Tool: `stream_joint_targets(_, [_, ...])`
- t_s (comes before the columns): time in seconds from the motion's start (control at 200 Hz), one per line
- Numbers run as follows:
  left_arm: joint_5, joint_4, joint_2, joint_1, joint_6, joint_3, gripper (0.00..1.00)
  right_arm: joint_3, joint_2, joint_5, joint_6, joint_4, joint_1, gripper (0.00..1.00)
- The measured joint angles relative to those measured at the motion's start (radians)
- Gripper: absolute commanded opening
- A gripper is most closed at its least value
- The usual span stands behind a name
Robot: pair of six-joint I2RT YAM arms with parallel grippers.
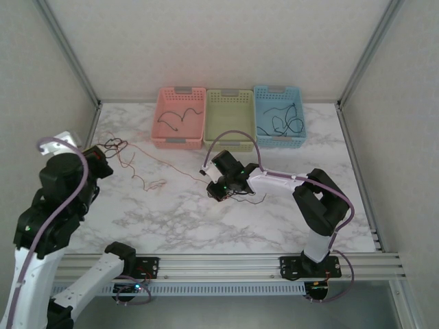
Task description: Untangle the cables
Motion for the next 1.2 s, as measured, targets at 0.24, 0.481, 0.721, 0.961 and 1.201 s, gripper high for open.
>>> stream_joint_targets(0.24, [0.084,-0.012,0.017,0.000,0.033,0.023,0.00,-0.002,0.000,0.006,0.005,0.001,0.000,0.00])
stream_joint_targets(0.481, [0.384,0.051,0.060,0.004,0.050,-0.079,0.00,-0.025,-0.014,0.007,0.018,0.014,0.000,0.00])
stream_joint_targets(0.721, [0.612,0.162,0.059,0.004,0.032,-0.209,0.00,-0.144,-0.171,0.002,0.061,0.055,-0.040,0.43])
stream_joint_targets(0.961, [0.737,0.244,0.079,0.004,0.032,-0.265,0.00,-0.200,-0.435,-0.044,0.099,0.109,-0.058,0.66])
stream_joint_targets(1.201, [0.834,0.288,0.121,0.004,0.033,-0.274,0.00,-0.224,-0.583,-0.213,0.113,0.219,-0.057,0.72])
